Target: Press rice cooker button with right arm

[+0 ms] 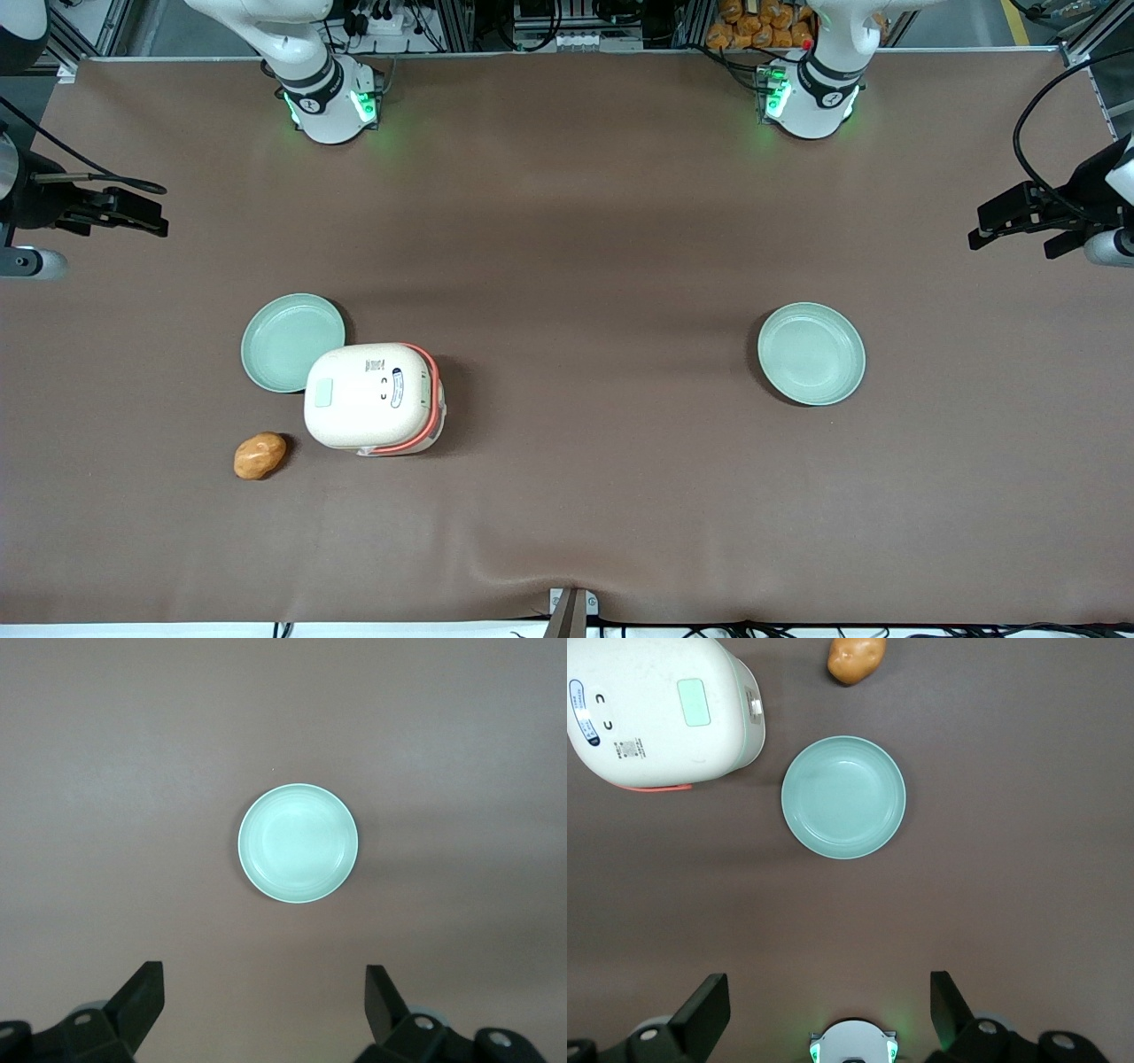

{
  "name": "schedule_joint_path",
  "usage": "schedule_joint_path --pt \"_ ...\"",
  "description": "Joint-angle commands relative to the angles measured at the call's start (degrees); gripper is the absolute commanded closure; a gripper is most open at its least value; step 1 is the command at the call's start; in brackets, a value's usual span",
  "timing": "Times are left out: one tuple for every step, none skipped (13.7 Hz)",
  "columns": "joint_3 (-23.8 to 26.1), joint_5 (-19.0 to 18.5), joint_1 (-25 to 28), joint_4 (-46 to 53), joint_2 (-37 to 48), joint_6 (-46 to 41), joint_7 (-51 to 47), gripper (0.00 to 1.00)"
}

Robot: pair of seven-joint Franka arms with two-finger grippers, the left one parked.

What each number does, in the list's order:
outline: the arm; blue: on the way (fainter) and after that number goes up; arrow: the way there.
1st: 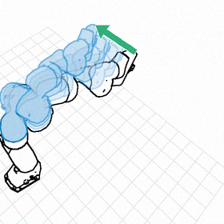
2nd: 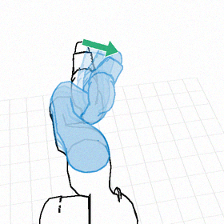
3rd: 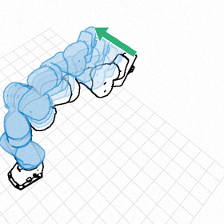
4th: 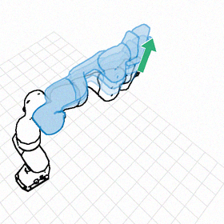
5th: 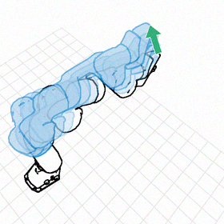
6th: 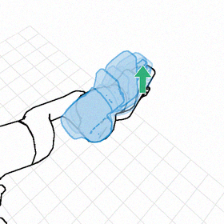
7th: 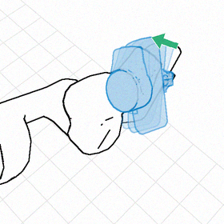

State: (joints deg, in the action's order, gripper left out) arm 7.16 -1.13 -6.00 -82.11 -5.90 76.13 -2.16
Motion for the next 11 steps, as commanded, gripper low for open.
schedule_joint_path --pt "0.0 -0.2 0.9 0.0 1.0 -1.0 -1.2 0.00" --pt "0.0 -0.3 1.0 0.0 1.1 -0.9 -1.2 0.00" --pt "0.0 -0.2 1.0 0.0 1.1 -0.9 -1.2 0.00" --pt "0.0 -0.2 1.0 0.0 1.1 -0.9 -1.1 0.00" --pt "0.1 -0.2 0.8 0.0 1.1 -0.6 -0.7 0.00" --pt "0.1 0.1 0.7 0.0 1.0 -0.5 -0.5 0.00" --pt "0.0 0.8 0.7 0.0 1.1 -0.7 -0.6 0.00" --pt "0.0 1.3 0.7 0.0 1.1 -0.9 -0.5 0.00" --pt "0.0 1.3 0.7 0.0 1.1 -0.9 -0.5 0.00" --pt "0.0 0.8 0.8 0.0 1.1 -0.8 -0.5 0.00" --pt "0.0 0.3 0.9 0.0 1.1 -0.7 -0.5 0.00"
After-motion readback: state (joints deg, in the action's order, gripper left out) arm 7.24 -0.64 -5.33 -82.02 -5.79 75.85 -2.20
